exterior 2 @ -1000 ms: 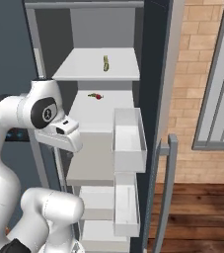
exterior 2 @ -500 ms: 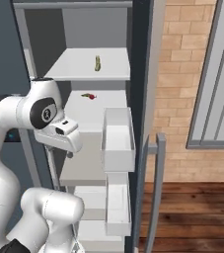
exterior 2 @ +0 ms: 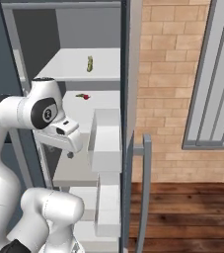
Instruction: Retrieve the butter from the fridge and place it on a plate on the dining table. Then retrieve the butter knife by the fridge and place it near the plate.
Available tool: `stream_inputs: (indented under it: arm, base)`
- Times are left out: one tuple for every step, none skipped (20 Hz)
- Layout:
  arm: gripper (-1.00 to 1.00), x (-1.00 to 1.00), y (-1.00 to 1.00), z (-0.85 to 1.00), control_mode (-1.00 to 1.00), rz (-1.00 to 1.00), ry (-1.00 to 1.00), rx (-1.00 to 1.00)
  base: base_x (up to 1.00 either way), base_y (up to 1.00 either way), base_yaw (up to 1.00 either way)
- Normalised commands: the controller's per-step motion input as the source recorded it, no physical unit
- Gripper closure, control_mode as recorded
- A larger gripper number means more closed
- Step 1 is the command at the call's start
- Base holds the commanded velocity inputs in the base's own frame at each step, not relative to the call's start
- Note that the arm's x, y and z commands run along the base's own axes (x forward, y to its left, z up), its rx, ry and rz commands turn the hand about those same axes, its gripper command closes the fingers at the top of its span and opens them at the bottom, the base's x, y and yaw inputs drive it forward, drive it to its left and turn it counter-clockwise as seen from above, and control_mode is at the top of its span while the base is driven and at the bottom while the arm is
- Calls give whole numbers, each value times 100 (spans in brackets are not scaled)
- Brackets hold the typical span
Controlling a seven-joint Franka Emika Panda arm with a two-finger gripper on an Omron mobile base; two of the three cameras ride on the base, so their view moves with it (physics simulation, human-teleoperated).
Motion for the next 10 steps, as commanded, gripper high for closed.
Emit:
stream_inputs:
  arm:
    - [-100,0,0,0,100,0,0,0]
    - [-100,0,0,0,100,0,0,0]
    - [-100,0,0,0,100,0,0,0]
    - [-100,0,0,0,100,0,0,0]
    - [-100,0,0,0,100,0,0,0]
    - [-100,0,0,0,100,0,0,0]
    - [-100,0,0,0,100,0,0,0]
    - [-100,0,0,0,100,0,0,0]
    - [-100,0,0,0,100,0,0,0]
    - [-100,0,0,0,100,0,0,0]
  base:
    - [53,-9,0]
    - [61,-11,0]
    - [66,-13,0]
    - [71,-11,0]
    - [73,-16,0]
    - [74,-19,1]
    - [71,-16,1]
    - [71,-15,2]
    - [68,-16,2]
    - [63,-16,3]
